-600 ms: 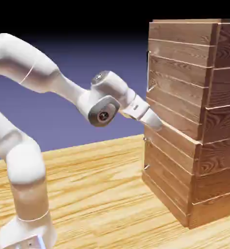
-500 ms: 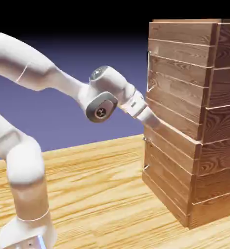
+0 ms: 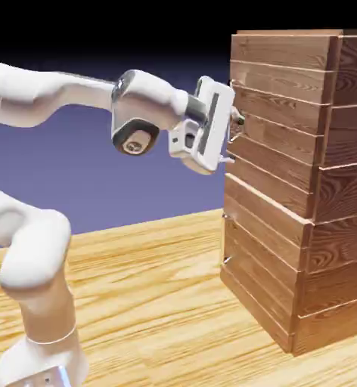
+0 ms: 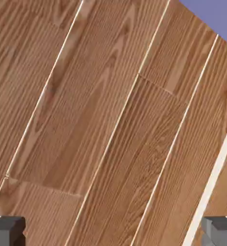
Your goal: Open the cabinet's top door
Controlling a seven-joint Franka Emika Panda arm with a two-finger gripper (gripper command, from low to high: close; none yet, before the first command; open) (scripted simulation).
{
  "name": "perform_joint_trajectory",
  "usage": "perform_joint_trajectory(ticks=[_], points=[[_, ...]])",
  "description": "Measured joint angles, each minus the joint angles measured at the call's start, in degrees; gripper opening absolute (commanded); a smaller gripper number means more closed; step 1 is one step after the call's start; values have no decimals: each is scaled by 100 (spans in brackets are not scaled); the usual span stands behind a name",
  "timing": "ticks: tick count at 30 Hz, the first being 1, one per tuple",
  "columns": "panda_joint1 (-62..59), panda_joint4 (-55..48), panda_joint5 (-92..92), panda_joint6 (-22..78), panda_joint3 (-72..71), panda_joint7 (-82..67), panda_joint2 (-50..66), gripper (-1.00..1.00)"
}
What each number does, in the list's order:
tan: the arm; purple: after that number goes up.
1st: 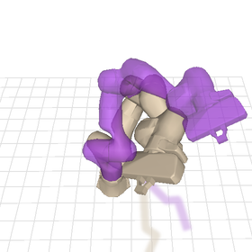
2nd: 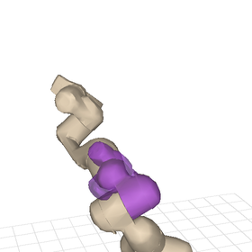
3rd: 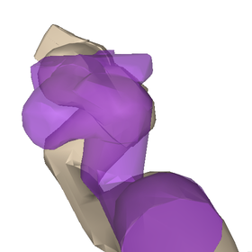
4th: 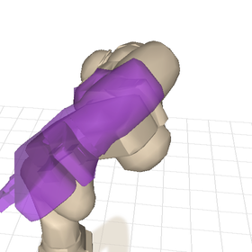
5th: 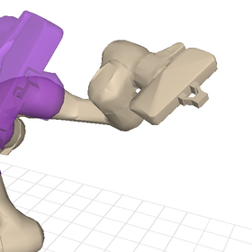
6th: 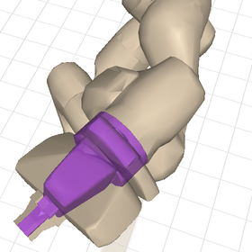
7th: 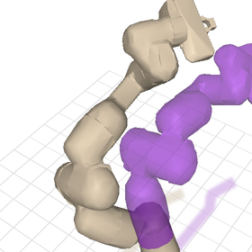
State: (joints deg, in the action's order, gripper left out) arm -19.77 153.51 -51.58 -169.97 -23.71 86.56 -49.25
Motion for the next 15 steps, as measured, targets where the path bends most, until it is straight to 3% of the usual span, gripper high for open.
perform_joint_trajectory(ticks=[15], points=[[-1483,-543,-3738,293,-1718,3196,-1202,100]])
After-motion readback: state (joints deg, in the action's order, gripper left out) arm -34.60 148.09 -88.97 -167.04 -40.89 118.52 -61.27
